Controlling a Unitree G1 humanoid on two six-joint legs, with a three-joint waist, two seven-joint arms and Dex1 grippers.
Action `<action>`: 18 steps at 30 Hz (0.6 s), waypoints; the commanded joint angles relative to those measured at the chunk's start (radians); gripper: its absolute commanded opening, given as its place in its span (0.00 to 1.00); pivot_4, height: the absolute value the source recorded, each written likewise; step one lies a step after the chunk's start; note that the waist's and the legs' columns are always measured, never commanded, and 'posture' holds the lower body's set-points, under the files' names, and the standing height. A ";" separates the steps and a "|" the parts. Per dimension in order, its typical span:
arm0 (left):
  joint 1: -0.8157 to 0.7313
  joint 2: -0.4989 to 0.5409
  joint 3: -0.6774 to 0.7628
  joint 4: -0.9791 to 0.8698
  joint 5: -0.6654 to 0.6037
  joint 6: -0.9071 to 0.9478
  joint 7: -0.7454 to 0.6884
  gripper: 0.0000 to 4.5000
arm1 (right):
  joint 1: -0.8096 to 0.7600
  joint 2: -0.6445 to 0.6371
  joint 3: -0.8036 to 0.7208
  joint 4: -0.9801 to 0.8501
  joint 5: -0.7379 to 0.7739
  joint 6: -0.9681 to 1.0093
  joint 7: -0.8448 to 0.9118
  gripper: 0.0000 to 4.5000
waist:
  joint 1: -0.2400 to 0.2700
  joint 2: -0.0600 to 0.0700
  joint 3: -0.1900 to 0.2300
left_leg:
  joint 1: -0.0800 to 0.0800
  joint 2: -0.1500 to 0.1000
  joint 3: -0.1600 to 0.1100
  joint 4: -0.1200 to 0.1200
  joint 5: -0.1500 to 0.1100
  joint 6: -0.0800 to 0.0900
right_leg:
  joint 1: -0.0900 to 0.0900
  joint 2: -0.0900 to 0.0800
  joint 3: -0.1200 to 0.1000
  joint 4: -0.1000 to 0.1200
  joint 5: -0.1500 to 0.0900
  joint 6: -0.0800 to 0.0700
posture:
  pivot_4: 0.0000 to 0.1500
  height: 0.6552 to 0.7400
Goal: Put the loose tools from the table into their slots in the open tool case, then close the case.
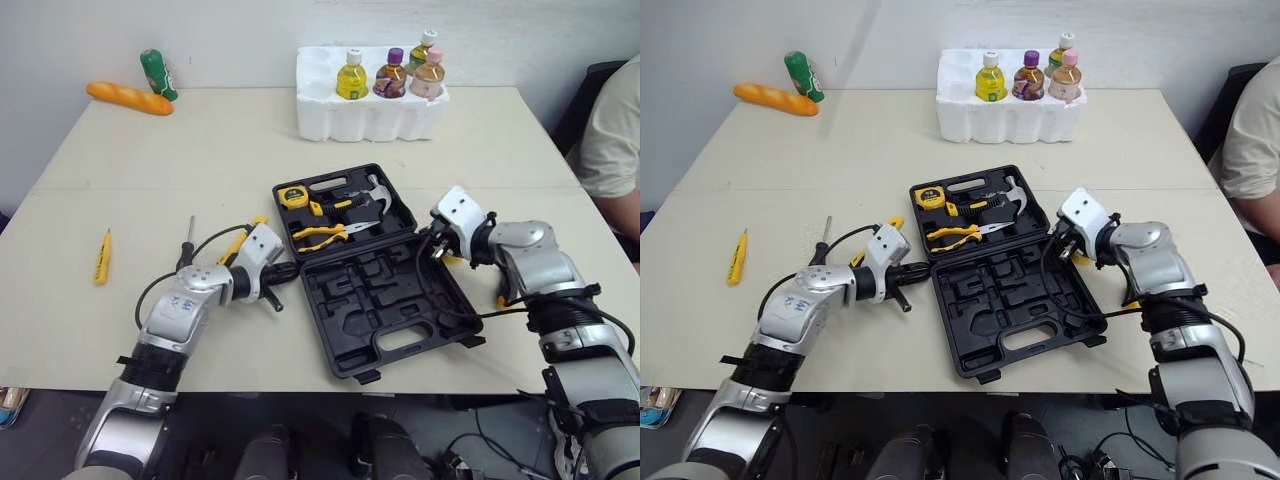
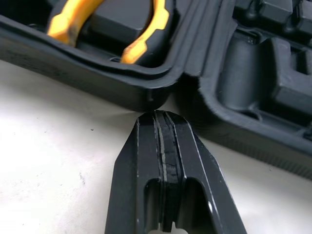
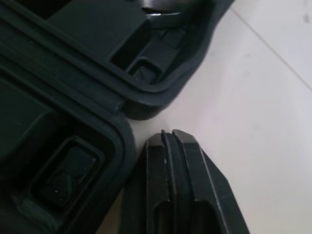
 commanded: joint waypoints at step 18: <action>-0.043 0.094 -0.002 0.087 0.065 -0.113 -0.155 0.01 | 0.232 0.071 0.021 -0.599 0.065 0.216 0.101 0.00 | -0.023 0.000 0.000 | 0.001 0.002 0.000 -0.001 0.000 -0.002 | 0.000 0.001 0.001 0.001 0.000 0.000 | 1.00 0.96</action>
